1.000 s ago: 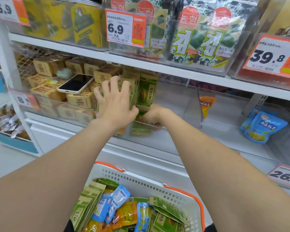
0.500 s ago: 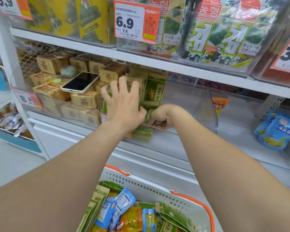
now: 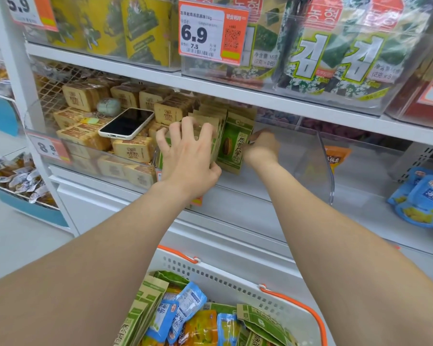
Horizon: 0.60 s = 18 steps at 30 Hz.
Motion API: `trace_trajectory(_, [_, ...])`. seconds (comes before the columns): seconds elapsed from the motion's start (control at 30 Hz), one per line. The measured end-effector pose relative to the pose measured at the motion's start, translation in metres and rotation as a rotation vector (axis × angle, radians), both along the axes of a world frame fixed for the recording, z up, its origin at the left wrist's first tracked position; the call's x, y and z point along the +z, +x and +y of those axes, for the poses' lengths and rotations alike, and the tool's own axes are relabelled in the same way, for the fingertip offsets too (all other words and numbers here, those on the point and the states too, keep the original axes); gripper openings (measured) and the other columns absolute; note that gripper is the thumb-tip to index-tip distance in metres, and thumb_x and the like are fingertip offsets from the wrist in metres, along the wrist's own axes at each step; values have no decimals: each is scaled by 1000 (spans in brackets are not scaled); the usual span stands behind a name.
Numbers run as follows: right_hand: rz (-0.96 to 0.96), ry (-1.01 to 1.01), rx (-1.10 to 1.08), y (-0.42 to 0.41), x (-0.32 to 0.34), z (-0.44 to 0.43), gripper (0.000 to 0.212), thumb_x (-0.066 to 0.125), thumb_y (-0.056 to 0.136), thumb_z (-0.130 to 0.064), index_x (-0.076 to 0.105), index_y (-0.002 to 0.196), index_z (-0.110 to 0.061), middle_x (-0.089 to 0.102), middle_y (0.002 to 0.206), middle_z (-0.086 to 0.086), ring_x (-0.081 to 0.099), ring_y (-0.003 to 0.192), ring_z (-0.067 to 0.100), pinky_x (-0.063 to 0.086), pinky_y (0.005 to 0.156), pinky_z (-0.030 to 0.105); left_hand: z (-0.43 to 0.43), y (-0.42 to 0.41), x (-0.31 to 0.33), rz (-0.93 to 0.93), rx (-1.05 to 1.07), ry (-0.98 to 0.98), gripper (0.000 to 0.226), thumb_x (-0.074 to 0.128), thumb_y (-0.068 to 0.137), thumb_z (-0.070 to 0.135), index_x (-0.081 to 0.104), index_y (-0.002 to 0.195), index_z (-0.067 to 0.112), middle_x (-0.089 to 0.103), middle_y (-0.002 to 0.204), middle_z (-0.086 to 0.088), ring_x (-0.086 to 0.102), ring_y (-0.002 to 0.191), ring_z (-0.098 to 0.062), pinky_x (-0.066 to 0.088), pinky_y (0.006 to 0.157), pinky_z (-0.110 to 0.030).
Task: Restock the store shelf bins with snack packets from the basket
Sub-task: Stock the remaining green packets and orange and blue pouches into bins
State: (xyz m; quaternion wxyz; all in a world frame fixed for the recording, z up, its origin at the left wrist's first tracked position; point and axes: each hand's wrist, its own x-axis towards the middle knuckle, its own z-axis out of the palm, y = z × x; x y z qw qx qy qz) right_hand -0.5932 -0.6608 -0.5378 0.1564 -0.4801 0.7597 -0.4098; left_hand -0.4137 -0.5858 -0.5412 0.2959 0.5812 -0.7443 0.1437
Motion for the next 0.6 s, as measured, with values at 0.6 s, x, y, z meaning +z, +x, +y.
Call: trace_trajectory(0.6, [-35, 114, 206, -3, -1, 16, 39, 56, 88, 1, 71, 123, 0, 68, 128, 16, 67, 115, 30, 58, 97, 37, 3, -6, 0, -15, 4, -8, 56, 72, 72, 38, 52, 123, 26, 41, 131, -9, 40, 125, -36, 25, 113, -60])
